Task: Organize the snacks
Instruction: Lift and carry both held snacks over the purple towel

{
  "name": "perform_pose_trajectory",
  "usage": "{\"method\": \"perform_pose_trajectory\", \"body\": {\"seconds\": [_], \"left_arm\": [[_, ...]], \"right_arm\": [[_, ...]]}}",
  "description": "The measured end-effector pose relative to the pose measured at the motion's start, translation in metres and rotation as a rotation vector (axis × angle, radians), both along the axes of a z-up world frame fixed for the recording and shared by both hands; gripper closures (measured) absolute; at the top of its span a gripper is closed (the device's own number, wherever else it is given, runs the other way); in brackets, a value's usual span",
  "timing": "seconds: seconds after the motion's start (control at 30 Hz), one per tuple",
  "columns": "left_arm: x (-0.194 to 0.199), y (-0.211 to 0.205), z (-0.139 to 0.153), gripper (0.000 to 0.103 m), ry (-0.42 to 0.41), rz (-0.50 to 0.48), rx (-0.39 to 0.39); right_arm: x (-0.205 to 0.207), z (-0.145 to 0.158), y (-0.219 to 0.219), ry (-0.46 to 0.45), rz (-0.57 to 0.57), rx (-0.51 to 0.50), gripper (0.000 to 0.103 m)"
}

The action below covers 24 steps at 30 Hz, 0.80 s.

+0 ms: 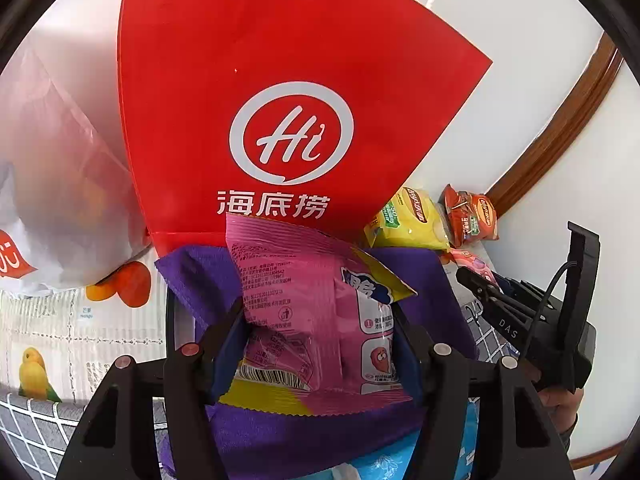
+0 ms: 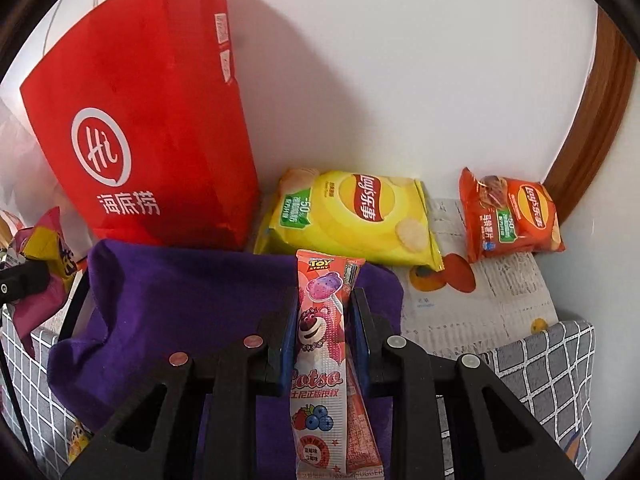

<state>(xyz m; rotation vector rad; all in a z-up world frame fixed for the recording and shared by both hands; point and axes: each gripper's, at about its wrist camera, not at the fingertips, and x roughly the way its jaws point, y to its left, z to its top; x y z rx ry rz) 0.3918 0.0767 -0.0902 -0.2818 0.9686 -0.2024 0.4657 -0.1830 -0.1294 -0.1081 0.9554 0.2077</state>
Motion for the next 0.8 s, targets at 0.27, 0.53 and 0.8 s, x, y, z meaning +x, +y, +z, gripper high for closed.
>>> {"method": "perform_pose_trajectory", "body": {"seconds": [0.27,0.53,0.8], "left_arm": [[0.001,-0.004,-0.001,0.04,0.003,-0.005,0.004],[0.004,-0.007,-0.007,0.04,0.02,-0.013,0.009],[0.011,-0.003,-0.016,0.04,0.06,0.01,0.021]], "right_arm": [[0.004,-0.013,0.001,0.043,0.004,-0.019,0.078],[0.004,-0.015,0.005,0.052,0.016,-0.029,0.078],[0.005,-0.018,0.003,0.065,0.015,-0.035,0.078]]}}
